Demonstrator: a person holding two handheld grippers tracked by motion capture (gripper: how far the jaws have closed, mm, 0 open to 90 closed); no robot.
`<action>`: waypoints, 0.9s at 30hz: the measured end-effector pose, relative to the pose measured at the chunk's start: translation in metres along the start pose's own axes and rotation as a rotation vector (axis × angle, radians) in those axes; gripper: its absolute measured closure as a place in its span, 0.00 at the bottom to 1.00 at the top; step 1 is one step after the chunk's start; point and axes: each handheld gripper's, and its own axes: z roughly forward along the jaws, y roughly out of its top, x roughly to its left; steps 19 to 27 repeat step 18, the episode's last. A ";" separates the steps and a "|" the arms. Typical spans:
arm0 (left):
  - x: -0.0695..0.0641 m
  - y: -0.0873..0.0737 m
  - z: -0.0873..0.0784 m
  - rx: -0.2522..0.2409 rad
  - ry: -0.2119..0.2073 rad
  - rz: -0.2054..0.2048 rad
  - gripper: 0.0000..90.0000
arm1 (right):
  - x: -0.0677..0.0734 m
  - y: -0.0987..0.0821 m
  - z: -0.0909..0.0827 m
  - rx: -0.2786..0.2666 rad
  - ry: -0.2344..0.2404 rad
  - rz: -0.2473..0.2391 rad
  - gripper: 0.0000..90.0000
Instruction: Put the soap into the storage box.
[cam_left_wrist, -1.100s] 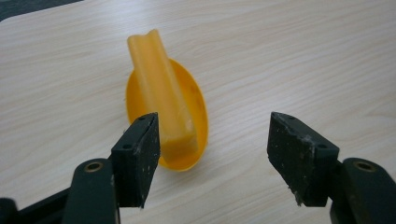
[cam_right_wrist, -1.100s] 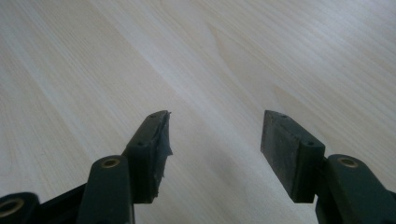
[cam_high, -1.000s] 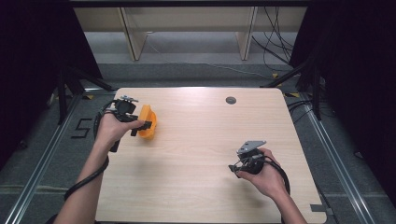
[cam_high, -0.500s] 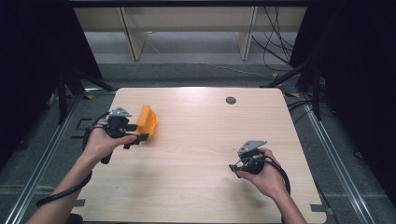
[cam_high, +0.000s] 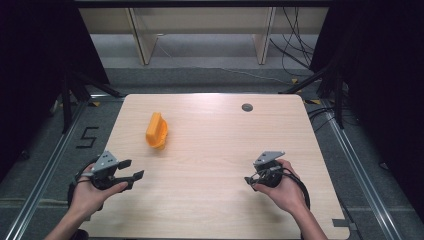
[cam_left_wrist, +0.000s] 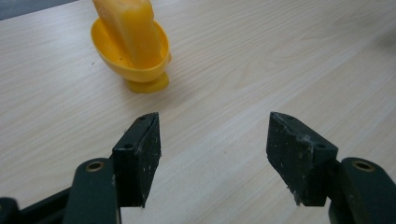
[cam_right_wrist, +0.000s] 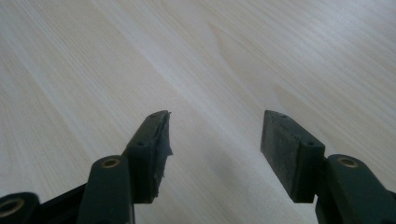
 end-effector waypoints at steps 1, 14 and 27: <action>-0.001 -0.006 -0.003 -0.008 0.001 -0.009 0.38 | 0.000 0.000 0.000 0.000 0.002 0.001 0.48; 0.000 -0.019 0.001 0.030 -0.037 -0.035 0.39 | 0.001 -0.003 0.005 -0.042 0.003 -0.033 0.48; 0.000 -0.019 0.002 0.040 -0.032 -0.018 0.39 | 0.002 -0.003 0.005 -0.041 -0.007 -0.017 0.48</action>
